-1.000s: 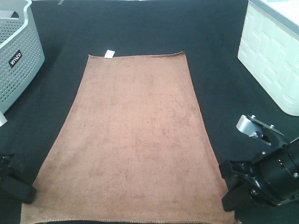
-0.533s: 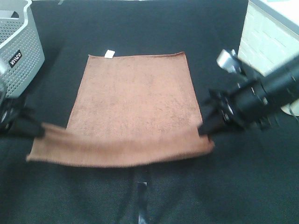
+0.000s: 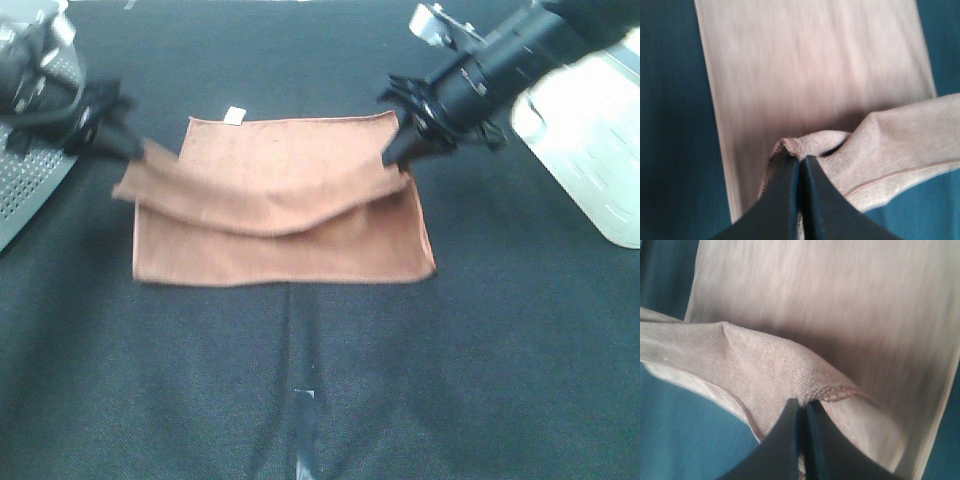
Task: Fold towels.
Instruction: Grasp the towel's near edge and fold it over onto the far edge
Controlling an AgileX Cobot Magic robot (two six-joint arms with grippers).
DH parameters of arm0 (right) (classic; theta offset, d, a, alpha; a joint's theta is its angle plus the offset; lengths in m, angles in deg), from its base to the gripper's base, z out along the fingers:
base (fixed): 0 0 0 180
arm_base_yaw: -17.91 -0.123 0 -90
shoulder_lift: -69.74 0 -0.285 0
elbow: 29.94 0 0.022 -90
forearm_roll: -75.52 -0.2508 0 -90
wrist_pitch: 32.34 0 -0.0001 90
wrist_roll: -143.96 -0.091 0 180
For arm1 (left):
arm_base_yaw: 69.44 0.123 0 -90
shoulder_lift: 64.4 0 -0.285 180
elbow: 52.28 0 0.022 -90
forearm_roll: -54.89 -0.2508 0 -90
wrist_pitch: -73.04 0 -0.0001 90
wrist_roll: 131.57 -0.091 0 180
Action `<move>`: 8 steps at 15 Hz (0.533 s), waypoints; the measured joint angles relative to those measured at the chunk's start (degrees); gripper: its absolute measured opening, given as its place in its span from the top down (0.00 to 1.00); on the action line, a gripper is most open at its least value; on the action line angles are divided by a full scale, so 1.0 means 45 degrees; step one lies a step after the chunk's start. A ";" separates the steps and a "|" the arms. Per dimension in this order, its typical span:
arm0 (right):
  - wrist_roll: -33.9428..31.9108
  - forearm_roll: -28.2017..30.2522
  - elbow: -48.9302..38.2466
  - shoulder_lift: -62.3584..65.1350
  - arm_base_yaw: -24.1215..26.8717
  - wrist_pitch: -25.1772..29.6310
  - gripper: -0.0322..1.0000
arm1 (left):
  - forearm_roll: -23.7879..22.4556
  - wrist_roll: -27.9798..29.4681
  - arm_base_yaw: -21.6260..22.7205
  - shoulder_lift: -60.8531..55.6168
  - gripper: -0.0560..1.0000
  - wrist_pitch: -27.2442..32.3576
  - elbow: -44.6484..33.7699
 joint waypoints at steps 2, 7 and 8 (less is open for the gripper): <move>-0.0433 0.0191 0.2114 -0.1337 0.0344 0.0598 0.97 | -0.0051 0.0293 0.0000 0.0968 0.95 -0.0051 0.1630; -0.0764 0.0484 0.7105 -0.4074 0.1146 0.1515 0.97 | -0.0076 0.0458 0.0000 0.3272 0.95 -0.0382 0.4991; -0.0879 0.0547 0.8212 -0.4813 0.1159 0.1515 0.97 | -0.0076 0.0458 0.0000 0.3756 0.95 -0.0751 0.5602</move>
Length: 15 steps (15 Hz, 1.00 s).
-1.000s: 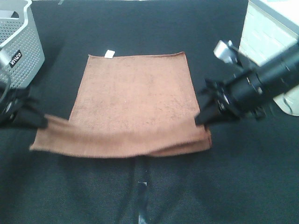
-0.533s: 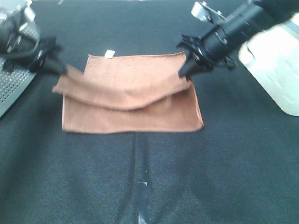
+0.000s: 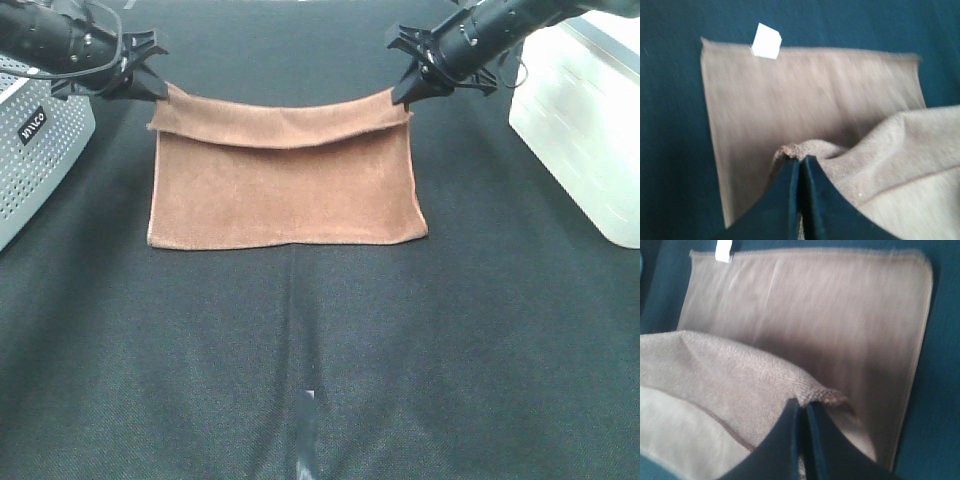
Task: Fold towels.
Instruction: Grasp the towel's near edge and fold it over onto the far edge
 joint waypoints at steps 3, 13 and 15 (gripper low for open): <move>-0.0038 0.0038 0.1490 -0.0955 0.0000 -0.0025 0.97 | 0.0038 0.0000 0.0000 0.0573 0.95 -0.0611 0.0700; -0.0216 0.0649 0.2992 -0.2559 0.0000 -0.2190 0.92 | 0.0484 -0.0064 -0.0586 0.2928 0.94 -0.3209 0.2852; -0.0204 0.0649 0.2992 -0.2559 0.0000 -0.2254 0.85 | 0.0484 -0.0242 -0.0675 0.2941 0.92 -0.3387 0.2852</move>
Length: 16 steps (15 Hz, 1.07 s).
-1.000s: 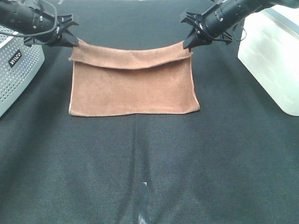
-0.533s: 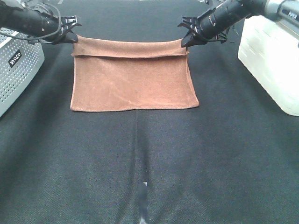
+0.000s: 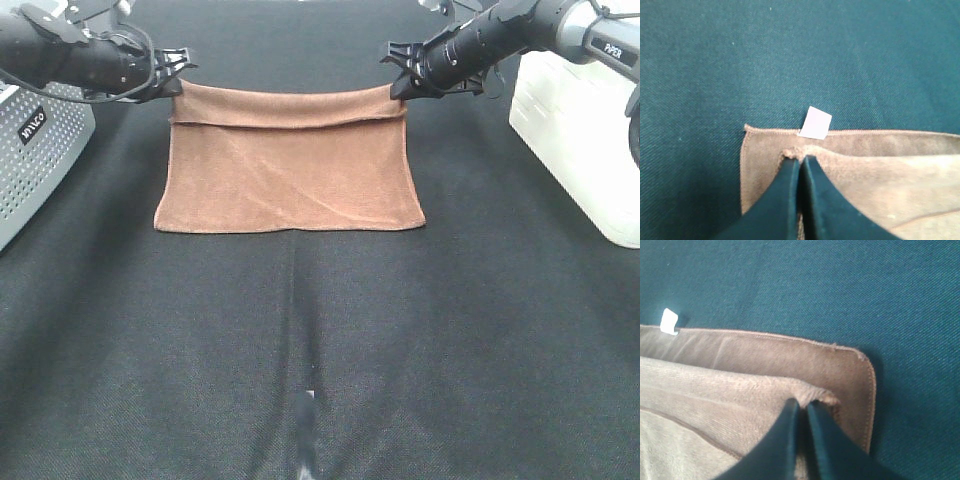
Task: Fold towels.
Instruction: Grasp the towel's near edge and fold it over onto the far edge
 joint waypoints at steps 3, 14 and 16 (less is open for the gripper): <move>0.0025 0.0000 0.0000 0.0000 0.0000 0.0000 0.50 | 0.0000 -0.0484 -0.0344 0.0000 0.61 -0.0751 0.0000; -0.0433 0.1248 0.0038 0.0598 0.0000 0.4163 0.37 | -0.1362 0.0815 0.0242 -0.0013 0.22 0.4240 0.0025; -0.0955 0.1388 0.0038 0.0598 0.0000 0.5513 0.37 | -0.1553 0.1362 0.0242 -0.0013 0.22 0.5551 0.0038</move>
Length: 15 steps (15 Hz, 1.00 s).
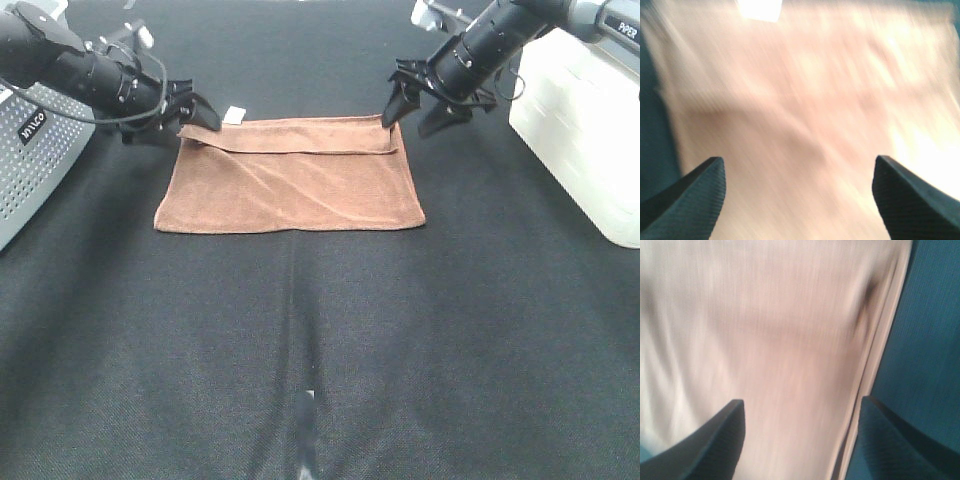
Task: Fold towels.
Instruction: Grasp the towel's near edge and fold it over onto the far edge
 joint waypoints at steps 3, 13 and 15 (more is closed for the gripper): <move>-0.0547 0.0216 0.0000 0.0000 0.0000 0.0751 0.37 | -0.0242 0.1222 0.0000 -0.0013 0.22 0.1872 0.0013; -0.1159 0.0853 -0.3922 0.1324 0.0000 0.0879 0.37 | -0.2610 0.3412 0.0789 -0.2075 0.22 0.2126 -0.3298; -0.1159 0.0853 -0.3934 0.1337 0.0000 0.0840 0.37 | -0.2623 0.3412 0.0789 -0.2075 0.22 0.1961 -0.3323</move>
